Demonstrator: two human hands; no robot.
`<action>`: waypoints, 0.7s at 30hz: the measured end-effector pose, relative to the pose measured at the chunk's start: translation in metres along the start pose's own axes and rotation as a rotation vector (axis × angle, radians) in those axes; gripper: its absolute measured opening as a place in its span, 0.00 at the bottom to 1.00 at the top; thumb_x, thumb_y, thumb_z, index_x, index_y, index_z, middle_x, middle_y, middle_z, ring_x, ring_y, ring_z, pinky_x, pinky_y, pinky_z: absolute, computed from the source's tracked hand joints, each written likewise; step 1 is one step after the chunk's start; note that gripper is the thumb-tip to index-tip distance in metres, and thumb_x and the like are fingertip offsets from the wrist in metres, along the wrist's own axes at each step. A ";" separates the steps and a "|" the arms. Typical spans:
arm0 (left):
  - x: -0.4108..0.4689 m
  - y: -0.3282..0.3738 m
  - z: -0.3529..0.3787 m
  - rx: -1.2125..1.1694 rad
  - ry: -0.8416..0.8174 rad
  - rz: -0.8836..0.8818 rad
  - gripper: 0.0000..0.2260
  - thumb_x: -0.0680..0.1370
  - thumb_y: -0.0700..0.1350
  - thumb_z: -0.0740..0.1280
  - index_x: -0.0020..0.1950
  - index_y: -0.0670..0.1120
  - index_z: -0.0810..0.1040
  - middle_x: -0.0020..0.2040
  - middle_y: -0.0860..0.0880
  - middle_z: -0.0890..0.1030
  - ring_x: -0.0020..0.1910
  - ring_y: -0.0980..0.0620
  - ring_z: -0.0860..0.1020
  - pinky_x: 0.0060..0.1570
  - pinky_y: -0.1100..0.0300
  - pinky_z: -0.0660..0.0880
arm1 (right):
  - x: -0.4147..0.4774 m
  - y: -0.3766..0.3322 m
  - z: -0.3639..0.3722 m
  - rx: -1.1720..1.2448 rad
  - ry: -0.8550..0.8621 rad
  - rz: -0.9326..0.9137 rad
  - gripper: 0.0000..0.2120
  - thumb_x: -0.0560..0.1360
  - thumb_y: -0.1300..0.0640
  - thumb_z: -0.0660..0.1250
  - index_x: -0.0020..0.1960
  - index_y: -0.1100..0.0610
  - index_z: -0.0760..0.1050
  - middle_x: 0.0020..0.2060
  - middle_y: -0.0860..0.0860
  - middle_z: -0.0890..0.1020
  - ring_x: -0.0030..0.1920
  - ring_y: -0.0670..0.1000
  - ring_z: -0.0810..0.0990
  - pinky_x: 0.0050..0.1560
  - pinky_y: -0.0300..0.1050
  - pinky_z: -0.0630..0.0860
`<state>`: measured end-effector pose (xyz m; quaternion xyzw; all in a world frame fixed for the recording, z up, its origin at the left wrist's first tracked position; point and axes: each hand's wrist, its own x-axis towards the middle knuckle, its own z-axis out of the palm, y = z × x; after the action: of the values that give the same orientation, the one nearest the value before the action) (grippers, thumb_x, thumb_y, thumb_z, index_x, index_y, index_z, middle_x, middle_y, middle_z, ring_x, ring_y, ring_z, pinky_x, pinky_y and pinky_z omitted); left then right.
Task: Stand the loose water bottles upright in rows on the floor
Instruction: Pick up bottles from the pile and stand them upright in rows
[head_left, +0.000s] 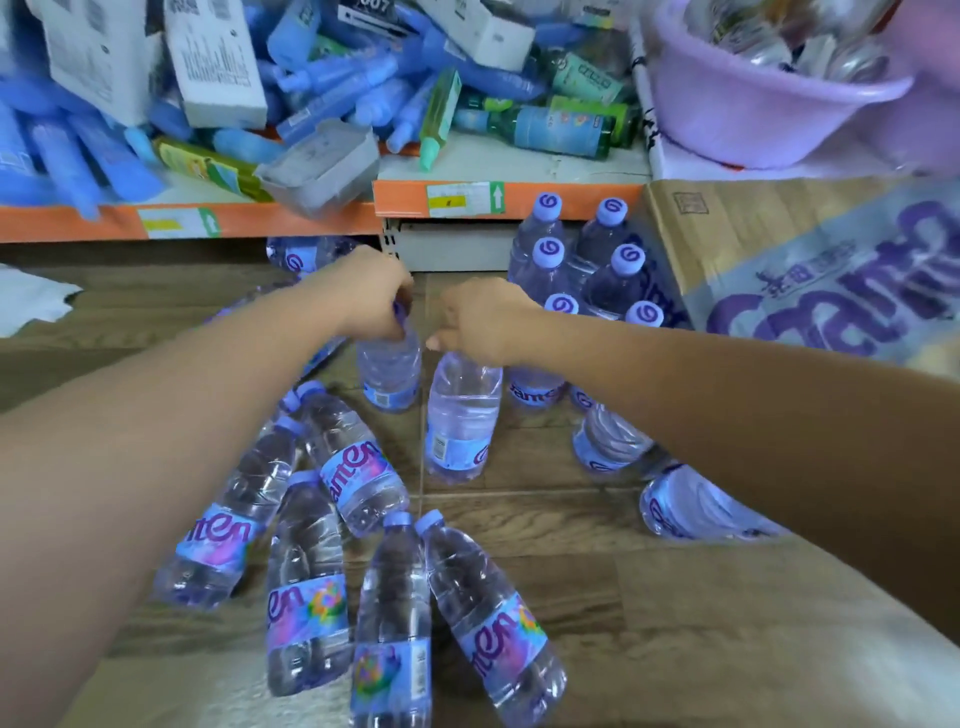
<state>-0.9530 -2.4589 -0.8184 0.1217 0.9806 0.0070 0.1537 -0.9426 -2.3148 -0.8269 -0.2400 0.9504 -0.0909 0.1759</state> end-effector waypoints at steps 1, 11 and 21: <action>-0.005 0.007 0.001 -0.006 -0.007 0.014 0.10 0.70 0.42 0.70 0.50 0.41 0.81 0.48 0.41 0.82 0.48 0.42 0.78 0.41 0.59 0.70 | -0.008 0.003 -0.003 -0.001 -0.022 0.012 0.10 0.77 0.47 0.64 0.44 0.53 0.71 0.53 0.53 0.79 0.56 0.57 0.76 0.46 0.47 0.73; -0.025 0.058 0.006 -0.033 -0.071 0.143 0.09 0.69 0.43 0.72 0.48 0.45 0.81 0.48 0.46 0.81 0.44 0.48 0.75 0.42 0.61 0.71 | -0.076 0.032 -0.014 0.315 -0.308 0.191 0.10 0.72 0.64 0.70 0.46 0.60 0.68 0.28 0.55 0.71 0.17 0.48 0.71 0.20 0.30 0.68; -0.024 0.066 0.005 -0.043 -0.081 0.214 0.09 0.68 0.46 0.74 0.45 0.48 0.79 0.41 0.50 0.75 0.43 0.50 0.73 0.44 0.58 0.73 | -0.080 0.053 -0.012 0.071 -0.200 0.194 0.13 0.68 0.58 0.69 0.51 0.61 0.74 0.42 0.59 0.84 0.34 0.53 0.77 0.36 0.40 0.70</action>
<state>-0.9131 -2.4009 -0.8128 0.2225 0.9546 0.0397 0.1941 -0.9036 -2.2291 -0.8065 -0.1487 0.9430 -0.0825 0.2861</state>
